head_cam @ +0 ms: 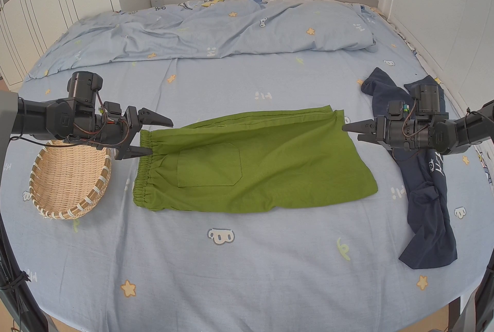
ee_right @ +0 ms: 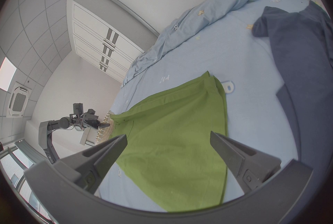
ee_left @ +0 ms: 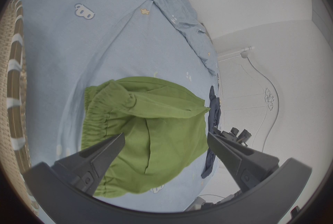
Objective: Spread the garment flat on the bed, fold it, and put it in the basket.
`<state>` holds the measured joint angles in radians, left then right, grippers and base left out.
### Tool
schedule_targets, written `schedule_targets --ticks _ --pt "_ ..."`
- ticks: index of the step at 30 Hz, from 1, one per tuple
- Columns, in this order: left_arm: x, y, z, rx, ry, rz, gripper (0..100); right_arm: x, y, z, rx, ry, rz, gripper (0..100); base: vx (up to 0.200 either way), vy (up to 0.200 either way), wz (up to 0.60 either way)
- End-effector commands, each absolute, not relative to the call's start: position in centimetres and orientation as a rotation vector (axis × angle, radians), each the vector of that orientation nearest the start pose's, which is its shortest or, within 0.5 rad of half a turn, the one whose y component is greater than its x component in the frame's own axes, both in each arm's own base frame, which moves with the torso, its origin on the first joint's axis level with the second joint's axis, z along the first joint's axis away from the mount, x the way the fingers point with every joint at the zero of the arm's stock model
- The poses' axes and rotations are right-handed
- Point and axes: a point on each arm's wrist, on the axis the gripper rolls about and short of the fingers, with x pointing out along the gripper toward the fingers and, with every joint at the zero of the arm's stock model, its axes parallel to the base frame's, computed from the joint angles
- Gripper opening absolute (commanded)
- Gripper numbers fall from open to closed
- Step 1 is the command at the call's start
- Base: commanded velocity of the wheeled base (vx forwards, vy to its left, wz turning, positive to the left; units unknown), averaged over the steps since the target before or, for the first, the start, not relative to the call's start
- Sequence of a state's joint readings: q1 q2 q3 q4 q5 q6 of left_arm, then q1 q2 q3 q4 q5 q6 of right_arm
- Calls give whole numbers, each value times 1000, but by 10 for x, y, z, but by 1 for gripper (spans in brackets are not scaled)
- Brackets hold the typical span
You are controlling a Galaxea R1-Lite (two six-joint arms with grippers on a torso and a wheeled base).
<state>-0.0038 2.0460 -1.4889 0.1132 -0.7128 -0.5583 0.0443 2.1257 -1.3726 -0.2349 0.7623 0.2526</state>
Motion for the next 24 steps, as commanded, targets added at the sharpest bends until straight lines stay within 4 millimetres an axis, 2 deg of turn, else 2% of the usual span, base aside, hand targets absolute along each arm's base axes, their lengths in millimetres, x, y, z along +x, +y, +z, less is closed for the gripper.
schedule_targets --ticks 1,2,3,5,11,20,23,24 --pt "437 -31 143 -764 843 -447 100 381 29 162 425 520 741 100 0 0 0" --pt "439 -31 142 -763 837 -442 100 380 29 162 424 516 744 100 0 0 0" --pt "451 -30 140 -768 809 -399 100 376 30 163 426 494 753 100 0 0 0" --pt "463 -29 144 -787 773 -376 100 373 31 165 433 484 757 100 0 0 0" --pt "500 -25 159 -870 651 -378 100 368 31 166 437 484 755 100 0 0 0" --pt "501 -17 156 -892 666 -345 100 370 31 164 435 486 755 100 0 0 0" --pt "495 -16 161 -897 691 -332 100 370 30 164 436 485 752 100 0 0 0" --pt "490 -16 168 -895 689 -333 100 369 29 165 436 481 751 100 0 0 0"
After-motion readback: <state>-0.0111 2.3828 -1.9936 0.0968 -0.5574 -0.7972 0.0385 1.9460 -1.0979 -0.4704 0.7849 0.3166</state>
